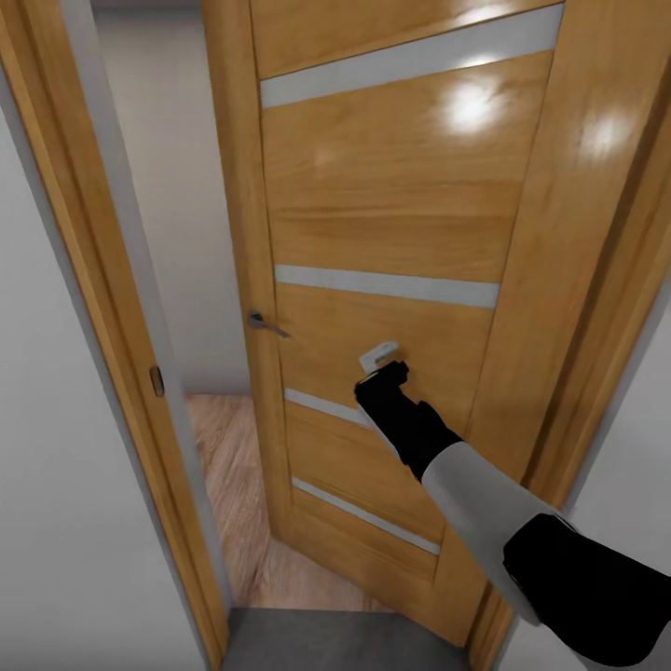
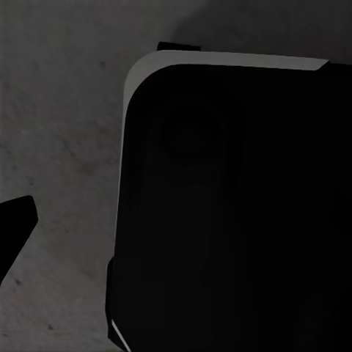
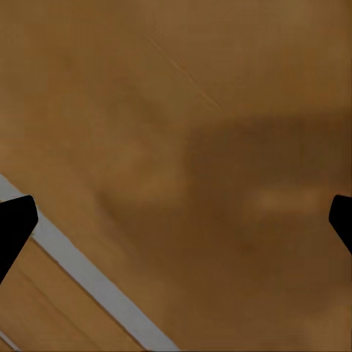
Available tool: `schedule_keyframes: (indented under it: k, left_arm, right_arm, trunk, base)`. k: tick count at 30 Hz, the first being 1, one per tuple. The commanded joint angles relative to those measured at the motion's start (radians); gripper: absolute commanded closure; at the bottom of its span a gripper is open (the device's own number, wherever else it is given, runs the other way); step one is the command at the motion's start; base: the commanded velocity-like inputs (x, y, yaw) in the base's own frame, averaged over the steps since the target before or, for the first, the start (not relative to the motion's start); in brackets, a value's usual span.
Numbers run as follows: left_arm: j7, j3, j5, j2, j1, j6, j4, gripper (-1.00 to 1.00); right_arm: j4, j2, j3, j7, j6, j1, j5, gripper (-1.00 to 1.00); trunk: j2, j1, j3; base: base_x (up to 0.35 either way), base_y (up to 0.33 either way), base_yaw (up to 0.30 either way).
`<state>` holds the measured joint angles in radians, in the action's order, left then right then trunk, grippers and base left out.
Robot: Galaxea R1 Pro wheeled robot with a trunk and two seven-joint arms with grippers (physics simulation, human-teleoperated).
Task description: Move the two storage containers from the living room to the garage. In the garage, place one container on the floor and stack the other container on top of it (either order is fine).
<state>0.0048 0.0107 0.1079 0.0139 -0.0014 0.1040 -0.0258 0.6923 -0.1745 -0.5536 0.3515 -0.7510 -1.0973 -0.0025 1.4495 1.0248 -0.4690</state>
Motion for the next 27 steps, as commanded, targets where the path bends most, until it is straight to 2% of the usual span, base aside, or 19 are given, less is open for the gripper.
schedule_keyframes:
  k: [1,11,21,27]
  left_arm:
    - [0.0,0.0,0.008,0.0,0.0,0.002,0.0,-1.0]
    - [-0.002,-0.003,0.007,0.0,0.0,0.002,0.0,-1.0]
    - [-0.002,-0.002,0.007,0.001,0.0,0.002,0.0,-1.0]
    - [-0.002,-0.003,0.007,0.0,0.0,0.002,0.0,-1.0]
  right_arm:
    - [0.001,0.0,-0.004,0.004,-0.006,-0.001,0.0,-1.0]
    - [0.0,0.0,-0.006,0.011,-0.006,-0.001,0.003,-1.0]
    - [-0.019,0.0,-0.008,0.057,-0.031,-0.001,0.007,-1.0]
    - [-0.086,0.0,-0.004,0.072,-0.038,-0.001,0.002,-1.0]
  trunk:
    - [0.0,0.0,-0.001]
    - [0.0,0.0,-0.001]
    - [0.0,0.0,-0.001]
    - [0.0,0.0,-0.001]
  base:
    - [0.211,0.0,0.0]
    - [0.284,0.0,0.0]
    - [0.018,0.0,0.0]
    - [0.0,0.0,0.0]
